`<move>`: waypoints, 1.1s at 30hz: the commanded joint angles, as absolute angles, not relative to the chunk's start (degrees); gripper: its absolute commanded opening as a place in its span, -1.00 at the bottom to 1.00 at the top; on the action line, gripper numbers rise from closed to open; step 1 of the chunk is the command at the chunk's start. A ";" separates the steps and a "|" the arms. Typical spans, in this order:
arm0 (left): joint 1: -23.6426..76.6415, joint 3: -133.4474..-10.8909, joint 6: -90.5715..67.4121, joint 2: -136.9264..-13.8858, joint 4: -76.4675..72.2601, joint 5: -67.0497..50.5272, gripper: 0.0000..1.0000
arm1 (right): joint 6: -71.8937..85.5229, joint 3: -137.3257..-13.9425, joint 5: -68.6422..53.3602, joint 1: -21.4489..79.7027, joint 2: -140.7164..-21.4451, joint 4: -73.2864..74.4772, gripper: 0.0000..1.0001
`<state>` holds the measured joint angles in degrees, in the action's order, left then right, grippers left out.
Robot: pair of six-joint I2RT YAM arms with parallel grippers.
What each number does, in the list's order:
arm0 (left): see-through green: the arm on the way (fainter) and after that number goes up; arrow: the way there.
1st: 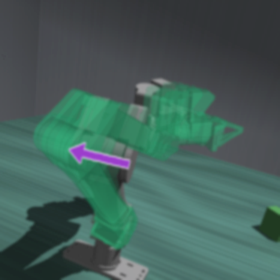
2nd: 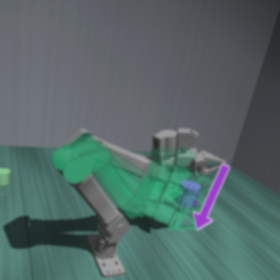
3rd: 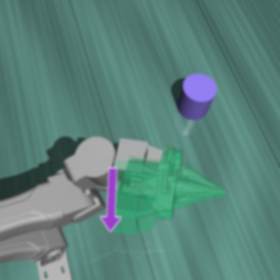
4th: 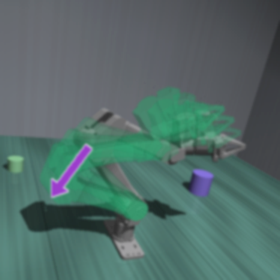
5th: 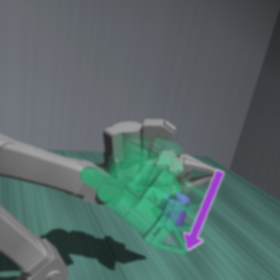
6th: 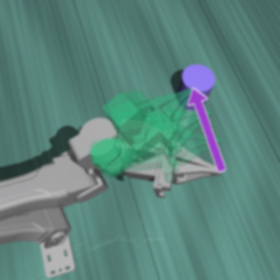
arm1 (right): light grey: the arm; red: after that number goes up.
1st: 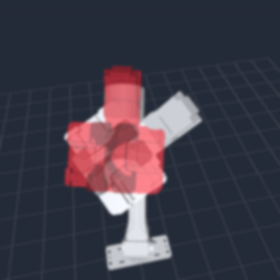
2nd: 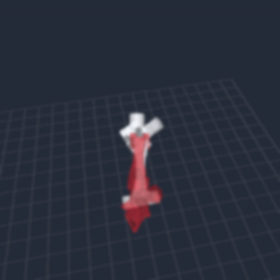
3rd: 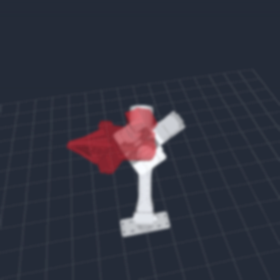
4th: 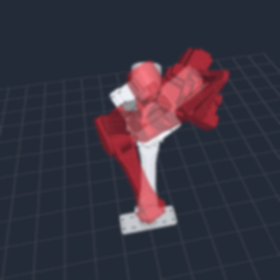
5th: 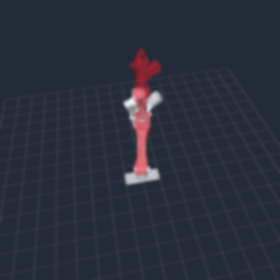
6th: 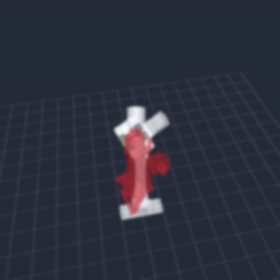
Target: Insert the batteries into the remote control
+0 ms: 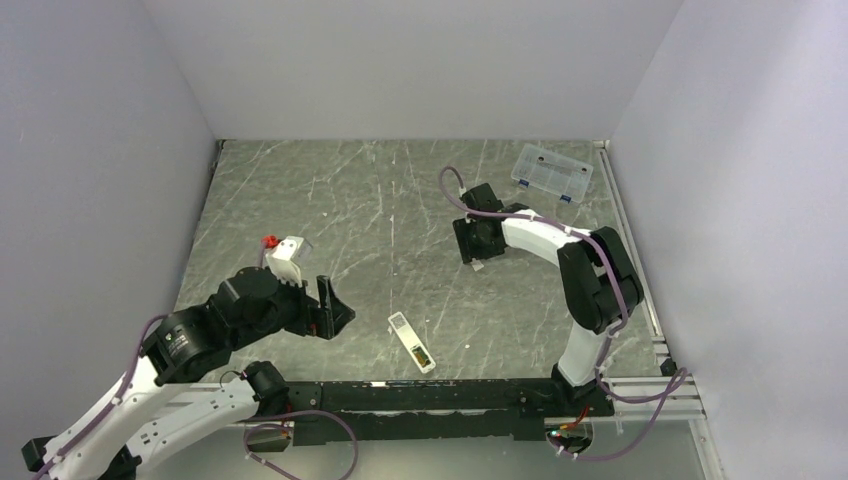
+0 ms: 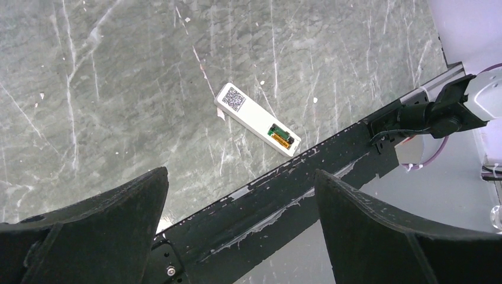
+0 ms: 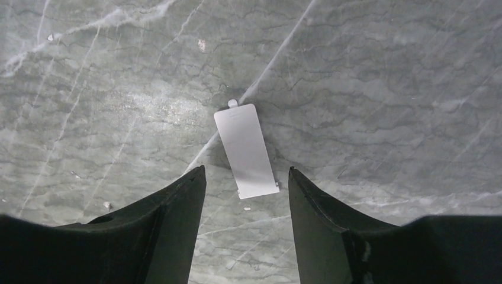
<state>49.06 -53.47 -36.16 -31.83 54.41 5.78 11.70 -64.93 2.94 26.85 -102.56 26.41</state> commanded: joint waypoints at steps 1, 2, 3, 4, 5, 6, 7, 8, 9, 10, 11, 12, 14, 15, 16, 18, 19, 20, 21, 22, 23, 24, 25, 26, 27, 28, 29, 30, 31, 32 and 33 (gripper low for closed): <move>49.14 -53.31 -34.98 -31.12 52.02 4.95 0.98 | 10.52 -66.97 1.63 26.59 -103.31 26.36 0.13; 49.18 -53.30 -34.96 -31.12 52.03 4.95 0.99 | 10.53 -66.97 1.52 26.60 -103.53 26.48 0.13; 49.19 -53.24 -34.94 -31.13 52.03 4.99 0.99 | 10.62 -66.93 1.50 26.63 -103.75 26.46 0.13; 49.22 -53.23 -34.98 -31.11 52.03 5.15 0.99 | 10.68 -66.88 1.64 26.63 -103.96 26.53 0.13; 49.14 -53.26 -34.94 -31.08 52.01 5.17 0.99 | 10.69 -66.76 1.85 26.63 -104.07 26.46 0.13; 49.20 -53.24 -34.94 -31.09 52.01 5.18 0.99 | 10.72 -66.61 2.01 26.63 -104.11 26.39 0.13; 49.19 -53.17 -34.89 -30.99 51.87 5.12 0.99 | 10.72 -66.50 2.23 26.63 -104.17 26.37 0.13; 49.18 -53.13 -34.89 -30.82 51.86 5.08 0.99 | 10.66 -66.39 2.25 26.59 -104.15 26.29 0.13; 49.19 -53.07 -34.89 -30.72 51.84 5.15 0.99 | 10.64 -66.31 2.35 26.58 -104.22 26.28 0.13; 49.14 -53.08 -34.89 -30.68 51.83 5.18 0.99 | 10.64 -66.27 2.29 26.57 -104.43 26.28 0.11; 49.16 -53.09 -34.89 -30.65 51.81 5.13 0.99 | 10.62 -66.31 2.24 26.63 -104.58 26.32 0.10; 49.21 -53.04 -34.89 -30.68 51.82 5.18 0.99 | 10.63 -66.30 2.21 26.61 -104.67 26.36 0.08; 49.16 -53.09 -34.89 -30.69 51.85 5.27 0.99 | 10.55 -66.19 2.16 26.63 -104.89 26.37 0.03; 49.20 -53.06 -34.85 -30.68 51.86 5.19 0.99 | 10.55 -66.14 2.06 26.63 -104.86 26.30 0.01; 49.19 -53.02 -34.81 -30.74 51.84 5.21 0.99 | 10.43 -66.08 1.98 26.60 -104.85 26.28 -0.01; 49.16 -53.03 -34.80 -30.66 51.85 5.31 0.99 | 10.38 -65.94 2.08 26.60 -104.85 26.28 -0.04; 49.21 -53.00 -34.80 -30.59 51.75 5.30 0.99 | 10.31 -65.90 2.30 26.62 -104.85 26.32 -0.05; 49.20 -53.00 -34.80 -30.63 51.77 5.30 0.99 | 10.29 -65.84 2.43 26.63 -104.85 26.41 -0.07; 49.17 -52.95 -34.80 -30.60 51.77 5.32 0.99 | 10.21 -65.83 2.46 26.62 -104.88 26.51 -0.10; 49.17 -52.98 -34.80 -30.69 51.77 5.36 0.99 | 10.20 -65.79 2.54 26.59 -104.90 26.62 -0.12; 49.14 -53.00 -34.80 -30.74 51.77 5.38 0.99 | 10.20 -65.68 2.61 26.63 -104.86 26.63 -0.14; 49.16 -53.04 -34.80 -30.83 51.83 5.41 0.99 | 10.20 -65.46 2.63 26.63 -104.81 26.63 -0.16; 49.16 -53.08 -34.80 -31.00 51.85 5.38 0.99 | 10.15 -65.33 2.52 26.63 -104.77 26.63 -0.18; 49.20 -53.02 -34.74 -30.99 51.79 5.22 0.99 | 10.15 -65.19 2.48 26.61 -104.72 26.55 -0.20; 49.21 -53.00 -34.72 -30.98 51.73 5.26 0.99 | 10.18 -65.01 2.32 26.63 -104.68 26.48 -0.22; 49.22 -53.00 -34.72 -31.07 51.69 5.22 0.99 | 10.26 -64.82 2.10 26.60 -104.66 26.39 -0.23; 49.17 -53.00 -34.72 -31.04 51.68 5.23 0.99 | 10.28 -64.66 2.03 26.63 -104.65 26.37 -0.24; 49.21 -53.00 -34.67 -31.04 51.68 5.21 0.99 | 10.35 -64.49 2.09 26.65 -104.60 26.37 -0.25; 49.20 -52.98 -34.71 -31.10 51.66 5.24 0.99 | 10.37 -64.32 2.14 26.70 -104.59 26.46 -0.26; 49.22 -52.94 -34.72 -31.18 51.63 5.23 0.99 | 10.32 -64.17 2.15 26.72 -104.57 26.46 -0.27; 49.22 -52.93 -34.65 -31.19 51.67 5.19 0.99 | 10.36 -63.95 2.14 26.70 -104.47 26.42 -0.27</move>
